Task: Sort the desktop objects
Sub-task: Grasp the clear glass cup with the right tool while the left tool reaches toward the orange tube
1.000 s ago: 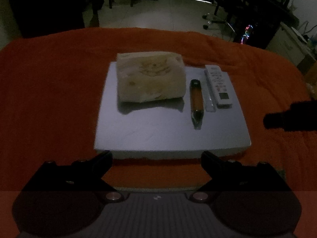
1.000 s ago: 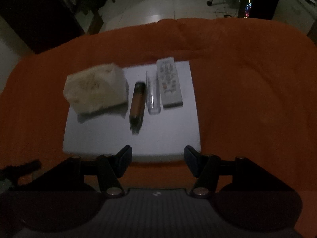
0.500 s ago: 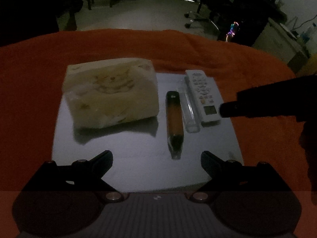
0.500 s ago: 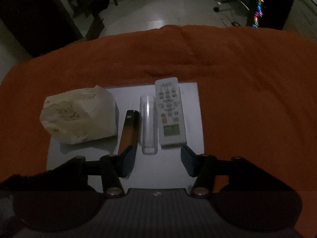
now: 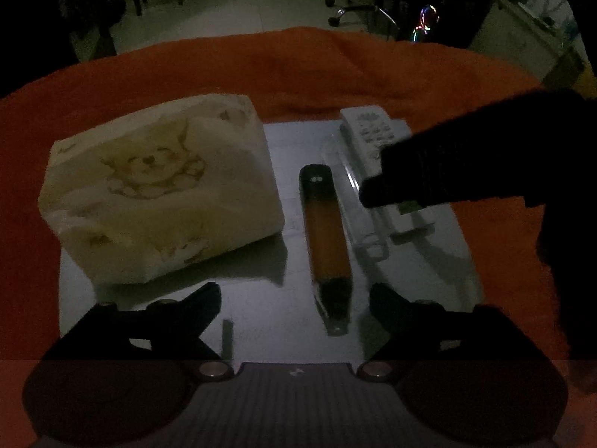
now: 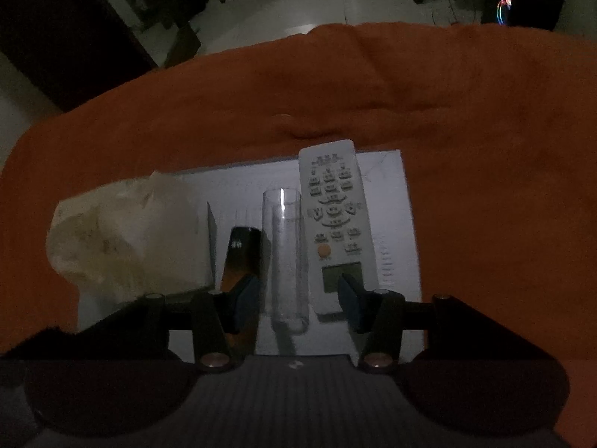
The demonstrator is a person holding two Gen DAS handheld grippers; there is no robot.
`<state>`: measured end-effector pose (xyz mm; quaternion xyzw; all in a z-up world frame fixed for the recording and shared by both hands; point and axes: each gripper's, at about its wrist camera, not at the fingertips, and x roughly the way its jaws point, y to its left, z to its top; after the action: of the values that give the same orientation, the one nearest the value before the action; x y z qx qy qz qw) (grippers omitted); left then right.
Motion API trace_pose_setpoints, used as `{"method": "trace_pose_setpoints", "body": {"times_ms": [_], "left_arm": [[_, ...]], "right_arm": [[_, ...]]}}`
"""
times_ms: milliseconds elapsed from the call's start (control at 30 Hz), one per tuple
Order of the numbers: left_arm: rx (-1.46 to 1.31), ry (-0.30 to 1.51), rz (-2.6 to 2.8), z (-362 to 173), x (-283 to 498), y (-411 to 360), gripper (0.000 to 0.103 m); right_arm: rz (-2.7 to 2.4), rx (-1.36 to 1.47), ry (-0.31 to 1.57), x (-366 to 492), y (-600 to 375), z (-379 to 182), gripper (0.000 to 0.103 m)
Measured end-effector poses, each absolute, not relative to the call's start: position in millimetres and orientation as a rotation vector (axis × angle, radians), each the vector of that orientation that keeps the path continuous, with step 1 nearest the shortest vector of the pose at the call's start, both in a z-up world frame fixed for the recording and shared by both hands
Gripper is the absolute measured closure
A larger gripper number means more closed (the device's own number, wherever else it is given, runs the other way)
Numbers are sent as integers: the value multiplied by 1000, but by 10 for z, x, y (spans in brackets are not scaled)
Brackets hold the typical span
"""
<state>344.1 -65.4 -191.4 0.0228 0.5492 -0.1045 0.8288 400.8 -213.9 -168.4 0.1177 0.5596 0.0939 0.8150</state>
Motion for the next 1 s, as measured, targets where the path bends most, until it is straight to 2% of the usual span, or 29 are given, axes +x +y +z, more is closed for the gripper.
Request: {"method": "trace_pose_setpoints", "body": {"times_ms": [100,167,233,300,367,400,467,633,667,733,767,800,1000], "left_arm": [[35,1183,-216,-1996,3484,-623,26],[2,1195,-229,-2036,3513,-591,26],[-34,1201,-247,-2055,3519,-561,33],[-53,1203,-272,-2043,3502,-542,53],[-55,1197,-296,-1995,3470,-532,67],[-43,1195,-302,-1974,3452,-530,78],[-13,1198,-305,-1967,3417,-509,90],[-85,1233,-294,-2075,3396,-257,88],[-80,1223,-280,-2058,3396,-236,83],[-72,1204,-259,-2023,3392,-217,67],[-80,1201,-260,-2010,3391,-215,55],[-89,1199,-259,-1997,3385,-215,49],[-92,1197,-269,-1976,3409,-334,48]], "right_arm": [[204,246,1199,4044,-2103,-1710,52],[212,240,1209,4058,-2066,-1731,54],[206,219,1219,4081,-1994,-1761,58],[202,211,1234,4081,-1953,-1794,63],[194,200,1246,4074,-1923,-1817,67],[190,199,1249,4072,-1917,-1828,68],[178,205,1255,4069,-1925,-1845,71],[165,204,1264,4088,-1929,-1881,70],[168,199,1265,4098,-1916,-1884,69],[159,179,1265,4109,-1884,-1888,69],[152,170,1264,4111,-1867,-1890,69],[149,159,1261,4102,-1852,-1888,70],[145,143,1268,3986,-1861,-1863,71]]}}
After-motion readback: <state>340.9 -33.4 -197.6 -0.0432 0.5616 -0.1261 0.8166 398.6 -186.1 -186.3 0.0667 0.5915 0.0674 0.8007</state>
